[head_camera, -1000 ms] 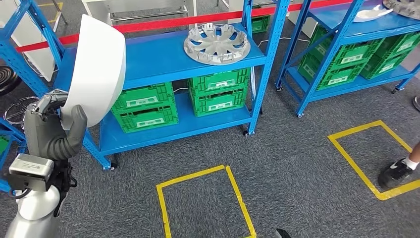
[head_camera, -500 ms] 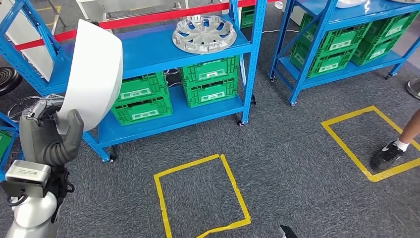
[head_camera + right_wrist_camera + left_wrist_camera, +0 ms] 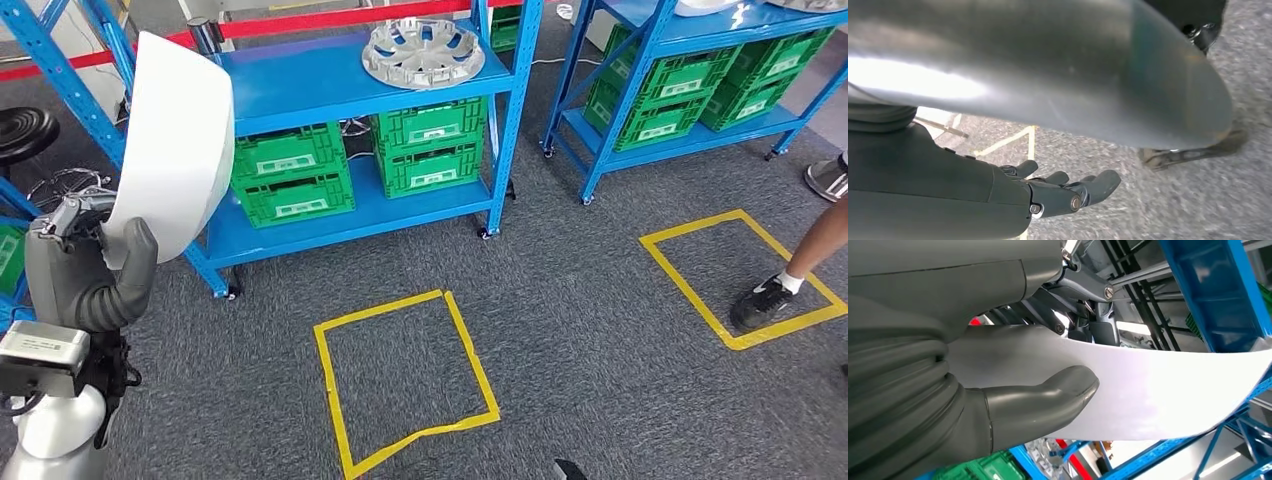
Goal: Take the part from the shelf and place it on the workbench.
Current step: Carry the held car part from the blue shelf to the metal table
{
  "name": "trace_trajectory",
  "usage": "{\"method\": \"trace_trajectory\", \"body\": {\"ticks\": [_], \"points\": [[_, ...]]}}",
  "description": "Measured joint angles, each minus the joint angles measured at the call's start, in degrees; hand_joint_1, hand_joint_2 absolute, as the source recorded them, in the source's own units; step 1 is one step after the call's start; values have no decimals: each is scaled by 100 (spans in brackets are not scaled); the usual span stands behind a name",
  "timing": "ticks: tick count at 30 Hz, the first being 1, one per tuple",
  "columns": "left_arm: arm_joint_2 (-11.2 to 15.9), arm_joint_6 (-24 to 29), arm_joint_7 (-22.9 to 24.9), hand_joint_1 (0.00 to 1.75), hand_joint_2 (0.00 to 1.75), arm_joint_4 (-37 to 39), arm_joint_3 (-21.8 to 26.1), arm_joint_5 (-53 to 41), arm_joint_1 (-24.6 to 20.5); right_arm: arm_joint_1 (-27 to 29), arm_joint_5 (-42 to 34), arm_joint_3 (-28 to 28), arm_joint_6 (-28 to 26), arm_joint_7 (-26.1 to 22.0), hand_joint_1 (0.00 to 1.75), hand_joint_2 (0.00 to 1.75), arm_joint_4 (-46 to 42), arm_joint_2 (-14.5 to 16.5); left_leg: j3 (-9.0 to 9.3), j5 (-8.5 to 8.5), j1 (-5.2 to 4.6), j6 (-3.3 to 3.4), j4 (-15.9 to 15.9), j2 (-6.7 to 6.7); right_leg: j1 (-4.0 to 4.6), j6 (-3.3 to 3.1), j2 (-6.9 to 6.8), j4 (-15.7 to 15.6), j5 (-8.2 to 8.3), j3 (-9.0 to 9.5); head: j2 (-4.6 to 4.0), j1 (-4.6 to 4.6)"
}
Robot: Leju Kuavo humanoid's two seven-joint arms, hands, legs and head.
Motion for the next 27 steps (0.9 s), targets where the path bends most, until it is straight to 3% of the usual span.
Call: {"method": "trace_trajectory", "body": {"ticks": [1, 2, 4, 5, 6, 8, 9, 11, 12, 13, 16, 17, 18, 19, 21, 23, 25, 27], "points": [[1, -11, -1, 175, 175, 11, 1, 0, -3, 0, 2, 0, -1, -2, 0, 0, 0, 2, -105, 73, -3, 3, 19, 1, 4, 8, 0, 365, -201, -65, 0, 3], [3, -22, -5, 175, 175, 28, 1, 3, -8, -2, 3, 0, -2, -5, 0, 0, -1, 1, -219, 143, -6, -1, 44, 3, 10, 16, 1, 650, -254, -81, 0, 3], [10, -31, -16, 175, 175, 68, -1, 22, -16, -4, 2, 0, -2, -4, 0, 0, -1, -2, -457, 265, 2, -28, 120, 9, 16, 23, -1, 725, -9, 128, 1, 3], [15, -33, -22, 175, 175, 85, -1, 33, -20, -5, -4, 0, -2, -3, 0, 0, -2, -4, -571, 316, 9, -51, 173, 10, 14, 27, -2, 478, 129, 375, 1, 5], [19, -33, -27, 175, 175, 94, 0, 43, -24, -10, -15, 0, -2, -2, 0, 0, -2, -4, -677, 358, 9, -80, 232, 11, 17, 30, -2, 102, 141, 669, 0, 10], [27, -32, -35, 175, 175, 99, 1, 48, -33, -19, -41, 0, -4, -3, 0, 0, -2, -2, -809, 436, 0, -142, 330, 13, 32, -21, 13, -560, -41, 1111, 0, 19], [28, -31, -39, 175, 175, 99, 1, 49, -38, -20, -51, 0, -6, -3, 0, 0, -2, -1, -837, 481, -6, -172, 347, 15, 46, -61, 21, -716, -129, 1187, -1, 21], [31, -31, -47, 175, 175, 107, -1, 50, -47, -12, -57, 0, -9, 3, 0, 0, -2, 2, -855, 548, 6, -235, 344, 14, 49, -158, 14, -753, -84, 1141, -1, 19], [33, -31, -47, 175, 175, 111, -1, 51, -49, -12, -58, -1, -10, 5, 0, 0, -2, 5, -886, 475, 15, -274, 386, 6, 47, -210, 4, -753, -30, 1097, -1, 13], [37, -31, -46, 175, 175, 117, -1, 51, -51, -13, -60, -1, -11, 7, 0, 0, -2, 7, -937, 297, 27, -313, 524, -2, 40, -256, -8, -761, 31, 1040, 0, 6], [49, -31, -54, 175, 175, 150, 0, 55, -60, -15, -67, -2, -13, 7, 0, 0, -2, 8, -1147, -472, 54, -395, 1457, -14, 45, -319, -17, -762, 219, 827, 1, -12], [53, -31, -60, 175, 175, 171, 0, 61, -61, -13, -73, -2, -13, 8, 0, 0, -2, 8, -1169, -570, 57, -401, 1738, -14, 53, -319, -18, -759, 285, 748, 1, -12], [57, -31, -67, 175, 175, 193, -1, 72, -63, -13, -81, -2, -13, 7, 0, 0, -2, 8, -1122, -547, 56, -391, 1881, -16, 64, -318, -19, -756, 353, 664, 1, -13], [60, -31, -75, 175, 175, 216, -1, 85, -69, -13, -90, -2, -12, 5, 0, 0, -2, 8, -977, -423, 49, -361, 1816, -19, 79, -314, -18, -754, 420, 579, 1, -12], [63, -33, -96, 175, 175, 257, -1, 106, -107, -13, -103, -3, -9, -3, 0, 0, -1, 13, -437, -213, 8, -223, 1162, -35, 102, -308, -16, -753, 542, 440, 1, -9], [65, -35, -120, 175, 175, 286, -1, 112, -168, -13, -110, -4, -3, -9, 0, 0, -2, 28, 98, -279, -46, -106, 367, -48, 98, -271, -17, -770, 651, 370, 1, -4], [73, -35, -137, 175, 175, 315, -1, 121, -215, -12, -114, -4, 2, -10, 0, 0, -2, 39, 260, -324, -99, -73, 25, -49, 62, -202, -22, -829, 770, 347, 0, -4], [76, -32, -145, 175, 175, 350, -5, 129, -231, -8, -116, -5, -4, -9, 0, 0, -2, 38, 232, -166, -88, -38, -103, -23, 49, -142, -17, -854, 789, 307, 0, -8]]}}
